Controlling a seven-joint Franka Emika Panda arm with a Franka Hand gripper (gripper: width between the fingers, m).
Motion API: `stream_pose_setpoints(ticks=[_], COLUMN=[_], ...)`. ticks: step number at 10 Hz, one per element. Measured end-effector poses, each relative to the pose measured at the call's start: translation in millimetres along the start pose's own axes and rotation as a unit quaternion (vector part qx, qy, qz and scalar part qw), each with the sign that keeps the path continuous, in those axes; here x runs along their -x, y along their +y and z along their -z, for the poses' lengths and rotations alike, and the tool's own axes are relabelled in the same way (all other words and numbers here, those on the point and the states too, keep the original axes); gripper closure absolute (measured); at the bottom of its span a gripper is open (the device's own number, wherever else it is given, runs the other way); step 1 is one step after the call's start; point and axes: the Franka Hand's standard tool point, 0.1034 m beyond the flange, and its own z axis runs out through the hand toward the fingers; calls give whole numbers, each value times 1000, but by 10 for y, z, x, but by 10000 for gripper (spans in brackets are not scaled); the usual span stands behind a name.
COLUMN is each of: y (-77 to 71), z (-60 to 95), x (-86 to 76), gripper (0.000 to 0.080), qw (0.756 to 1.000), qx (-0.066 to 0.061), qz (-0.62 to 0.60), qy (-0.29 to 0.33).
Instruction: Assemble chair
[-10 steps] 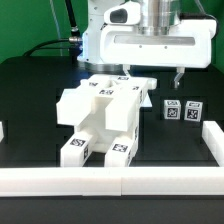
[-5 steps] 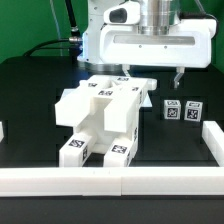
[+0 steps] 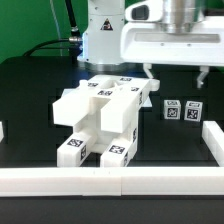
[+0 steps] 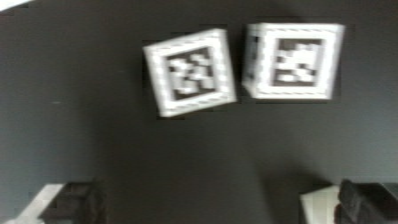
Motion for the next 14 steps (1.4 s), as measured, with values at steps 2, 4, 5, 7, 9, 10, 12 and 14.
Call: stream_pose_setpoints(ticks=[2,4,5,7,9,10,12,14], y=[-157,-143,-140,-219,-276,-273,-250,-232], z=[-26,-33,-34,-47,-83,-119,-180,-218], x=[-26,-23,-23,33,54,76,81,94], gripper=[151,151,151,151,151,151,151,151], qw=[1000,1000,1000,1000,1000,1000,1000,1000], qx=[1,2,2,1,2,5,7,10], qz=[-2,-3,-4,-13,-7,-5,-4,-5], qy=[-1,-2,-2,-3,-1,-4,-2,-4])
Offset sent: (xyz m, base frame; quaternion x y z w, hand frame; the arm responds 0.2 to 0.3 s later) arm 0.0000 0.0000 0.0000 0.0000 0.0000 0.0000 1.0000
